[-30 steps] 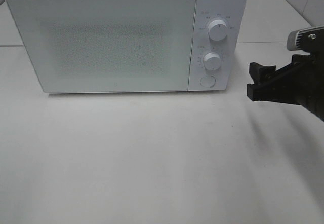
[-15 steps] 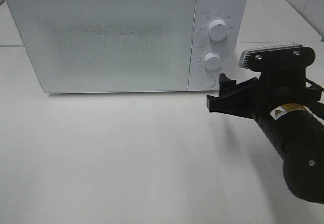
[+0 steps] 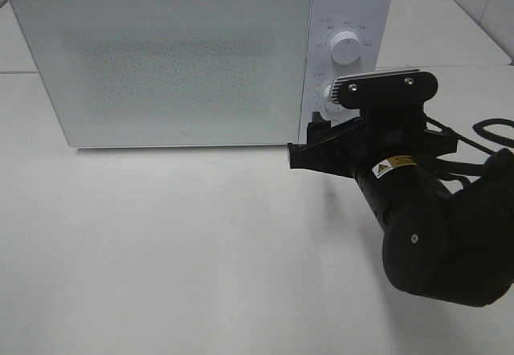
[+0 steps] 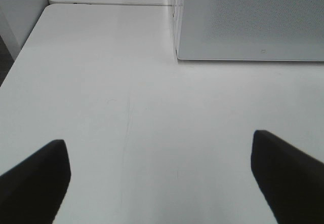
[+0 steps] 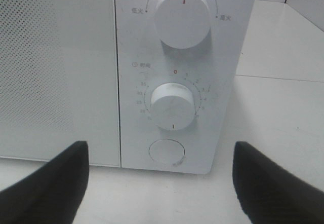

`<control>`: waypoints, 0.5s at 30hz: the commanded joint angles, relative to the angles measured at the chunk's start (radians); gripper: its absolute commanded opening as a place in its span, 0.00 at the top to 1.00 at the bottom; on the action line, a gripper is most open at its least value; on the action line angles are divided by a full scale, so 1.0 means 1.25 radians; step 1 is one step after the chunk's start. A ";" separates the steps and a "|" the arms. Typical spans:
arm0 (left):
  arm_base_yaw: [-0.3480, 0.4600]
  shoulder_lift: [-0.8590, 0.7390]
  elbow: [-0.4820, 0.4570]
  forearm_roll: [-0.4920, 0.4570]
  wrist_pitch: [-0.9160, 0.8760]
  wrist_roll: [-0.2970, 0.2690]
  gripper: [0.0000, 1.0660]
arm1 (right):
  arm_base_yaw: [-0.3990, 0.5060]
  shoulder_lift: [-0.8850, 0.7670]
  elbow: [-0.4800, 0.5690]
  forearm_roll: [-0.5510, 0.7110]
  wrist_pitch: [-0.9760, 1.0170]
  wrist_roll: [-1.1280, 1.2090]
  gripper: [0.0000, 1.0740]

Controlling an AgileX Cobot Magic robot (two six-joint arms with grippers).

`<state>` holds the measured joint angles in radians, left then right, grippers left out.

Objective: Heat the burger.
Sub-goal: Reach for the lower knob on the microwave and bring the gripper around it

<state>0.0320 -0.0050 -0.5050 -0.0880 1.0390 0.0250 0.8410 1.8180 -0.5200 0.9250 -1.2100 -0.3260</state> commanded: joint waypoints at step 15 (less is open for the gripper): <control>0.004 -0.020 0.000 -0.006 -0.006 -0.006 0.17 | -0.082 0.061 -0.099 -0.049 -0.010 0.019 0.30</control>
<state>0.0320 -0.0050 -0.5050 -0.0880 1.0390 0.0250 0.7440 1.8960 -0.6360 0.8800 -1.2130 -0.3070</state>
